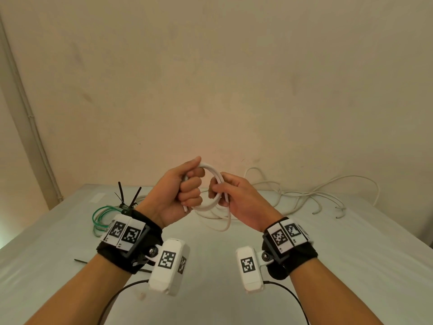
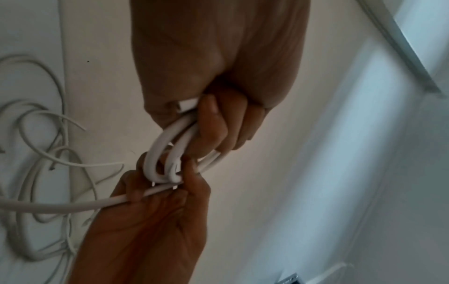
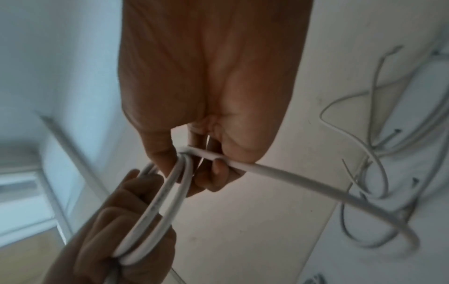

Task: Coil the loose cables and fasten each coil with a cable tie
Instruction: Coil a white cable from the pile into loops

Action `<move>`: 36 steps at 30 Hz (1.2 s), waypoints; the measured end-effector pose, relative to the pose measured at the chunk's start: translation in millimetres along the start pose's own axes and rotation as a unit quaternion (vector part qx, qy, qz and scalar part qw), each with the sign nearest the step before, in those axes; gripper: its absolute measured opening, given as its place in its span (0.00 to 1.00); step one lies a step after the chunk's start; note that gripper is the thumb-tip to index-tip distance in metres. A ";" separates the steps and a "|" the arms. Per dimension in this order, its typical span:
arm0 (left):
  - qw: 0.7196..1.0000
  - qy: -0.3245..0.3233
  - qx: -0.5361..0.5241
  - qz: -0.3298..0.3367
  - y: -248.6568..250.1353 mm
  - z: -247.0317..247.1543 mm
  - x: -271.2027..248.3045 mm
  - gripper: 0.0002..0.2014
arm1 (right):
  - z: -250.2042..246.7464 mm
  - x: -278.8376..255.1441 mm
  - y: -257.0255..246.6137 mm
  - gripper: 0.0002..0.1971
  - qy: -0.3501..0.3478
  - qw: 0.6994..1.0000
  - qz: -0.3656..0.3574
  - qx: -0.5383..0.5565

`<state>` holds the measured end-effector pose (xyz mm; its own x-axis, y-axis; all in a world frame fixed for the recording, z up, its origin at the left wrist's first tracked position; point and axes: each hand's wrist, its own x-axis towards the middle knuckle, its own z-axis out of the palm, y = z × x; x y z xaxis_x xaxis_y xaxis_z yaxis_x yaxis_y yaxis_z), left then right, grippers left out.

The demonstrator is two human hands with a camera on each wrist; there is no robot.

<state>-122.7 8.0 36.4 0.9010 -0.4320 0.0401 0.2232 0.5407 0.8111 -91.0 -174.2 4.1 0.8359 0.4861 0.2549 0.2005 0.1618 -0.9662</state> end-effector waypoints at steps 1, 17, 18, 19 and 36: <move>0.999 0.002 -0.032 0.013 1.1 0.2 0.5 0.21 | 0.8 -0.4 0.5 0.07 0.019 0.999 -0.004 0.030; 0.946 0.104 0.165 0.258 -0.2 7.6 21.7 0.18 | 14.7 -10.4 35.6 0.27 -0.002 0.846 0.032 -0.532; 0.924 0.104 0.247 0.273 -6.0 8.8 21.4 0.18 | 16.7 -9.8 30.8 0.30 -0.022 0.823 0.021 -0.567; 0.895 0.104 0.327 0.284 -11.9 9.2 21.5 0.17 | 18.7 -8.8 26.6 0.31 -0.037 0.806 0.005 -0.591; 0.685 0.100 0.698 0.184 -24.2 -20.8 36.7 0.16 | -4.4 -7.5 -17.6 0.17 0.107 0.681 -0.237 -0.684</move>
<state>-87.3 -5.9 6.2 0.8653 -0.2682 0.4234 -0.4790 -0.6911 0.5412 -98.5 -184.4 19.0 0.5378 0.4969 0.6811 0.6396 -0.7668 0.0544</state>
